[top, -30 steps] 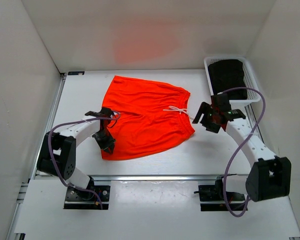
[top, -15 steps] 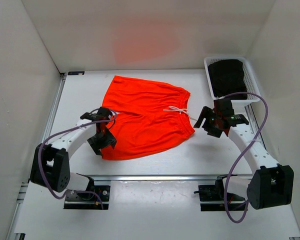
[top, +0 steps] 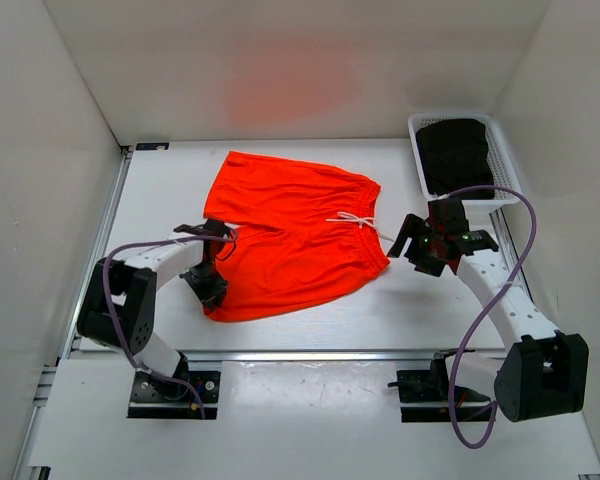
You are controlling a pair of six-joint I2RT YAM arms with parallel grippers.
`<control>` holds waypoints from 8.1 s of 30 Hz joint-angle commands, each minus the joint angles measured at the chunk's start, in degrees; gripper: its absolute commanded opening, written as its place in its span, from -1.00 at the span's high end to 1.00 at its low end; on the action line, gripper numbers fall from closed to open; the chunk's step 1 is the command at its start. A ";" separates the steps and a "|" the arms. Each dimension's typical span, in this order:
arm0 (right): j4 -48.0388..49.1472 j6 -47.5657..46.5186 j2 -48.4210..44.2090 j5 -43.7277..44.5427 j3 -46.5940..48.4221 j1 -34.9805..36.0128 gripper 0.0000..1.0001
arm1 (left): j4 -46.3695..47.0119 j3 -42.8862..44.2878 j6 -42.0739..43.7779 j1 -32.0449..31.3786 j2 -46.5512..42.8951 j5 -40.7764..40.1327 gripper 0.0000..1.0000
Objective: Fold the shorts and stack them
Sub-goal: Fold the shorts
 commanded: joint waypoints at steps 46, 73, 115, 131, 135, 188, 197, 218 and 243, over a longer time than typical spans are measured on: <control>11.42 7.94 3.42 -3.18 -13.78 -2.22 1.00 | -11.75 0.47 -5.88 -3.64 -23.32 0.64 0.80; -2.77 6.27 27.64 7.80 33.92 -2.74 1.00 | -13.16 88.69 14.15 7.86 31.32 -4.63 0.80; 3.91 9.70 30.65 -0.80 35.97 1.12 -0.74 | 5.47 51.62 21.10 10.15 33.53 11.89 -0.96; 7.08 12.42 20.37 -8.54 15.49 -3.71 -0.76 | 5.47 52.96 15.57 9.36 35.05 10.15 0.80; 9.96 12.42 20.62 -9.77 12.67 -4.24 -0.76 | 5.99 46.45 14.95 11.30 28.63 9.61 0.80; -4.27 5.48 -6.11 12.65 -0.08 6.66 -0.39 | -1.03 19.97 21.71 11.22 -9.73 5.92 0.61; -0.05 3.81 11.12 7.54 11.08 13.69 0.88 | -2.18 35.10 24.61 4.36 10.15 3.47 -0.61; -2.68 1.96 43.73 7.37 32.18 6.75 0.93 | -5.79 52.07 24.88 7.95 31.35 -4.19 0.80; -1.46 6.36 4.39 2.01 8.04 -1.33 -0.91 | -2.00 36.00 25.06 10.86 7.79 2.84 0.31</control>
